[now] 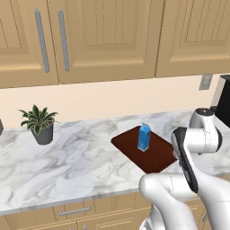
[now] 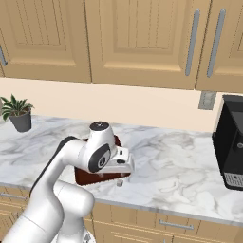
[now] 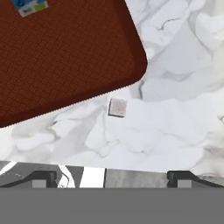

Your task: Take out the milk from the fridge and place it on the tray on the counter. Then take the sugar cube near the tray and place it in the tray.

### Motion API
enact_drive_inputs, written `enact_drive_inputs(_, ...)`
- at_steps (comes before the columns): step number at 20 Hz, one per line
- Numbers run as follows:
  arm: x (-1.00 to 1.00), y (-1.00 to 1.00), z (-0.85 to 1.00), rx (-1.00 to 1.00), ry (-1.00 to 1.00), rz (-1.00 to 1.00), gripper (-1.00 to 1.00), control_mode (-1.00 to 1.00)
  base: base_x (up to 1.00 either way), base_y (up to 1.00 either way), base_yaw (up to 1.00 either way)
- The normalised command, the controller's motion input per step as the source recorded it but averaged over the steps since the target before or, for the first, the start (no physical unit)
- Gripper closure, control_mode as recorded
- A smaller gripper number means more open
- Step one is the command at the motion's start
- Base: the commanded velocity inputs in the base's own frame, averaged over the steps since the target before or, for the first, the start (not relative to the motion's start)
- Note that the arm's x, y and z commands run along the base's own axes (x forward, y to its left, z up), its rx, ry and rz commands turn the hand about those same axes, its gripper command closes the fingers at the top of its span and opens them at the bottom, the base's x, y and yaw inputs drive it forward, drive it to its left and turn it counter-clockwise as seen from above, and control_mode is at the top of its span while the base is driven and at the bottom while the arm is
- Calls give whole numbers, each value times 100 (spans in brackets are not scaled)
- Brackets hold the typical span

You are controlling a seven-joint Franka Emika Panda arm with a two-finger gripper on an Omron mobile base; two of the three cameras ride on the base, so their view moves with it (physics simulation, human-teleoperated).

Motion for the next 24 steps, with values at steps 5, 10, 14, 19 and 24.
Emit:
enact_drive_inputs(5, 26, -1, -44, 0, 5, 0, -100, -100, 0, 0, 0)
enact_drive_inputs(10, 28, 0, -40, 0, 6, 0, -100, -100, 0, 0, 0)
enact_drive_inputs(14, 18, -11, -18, 0, 1, 0, -100, -100, 0, 0, 0)
enact_drive_inputs(19, 10, -25, -4, 1, 1, 0, -100, -100, 0, 0, 0)
enact_drive_inputs(24, 18, -7, -14, 1, 5, 0, -100, -100, 0, 0, 0)
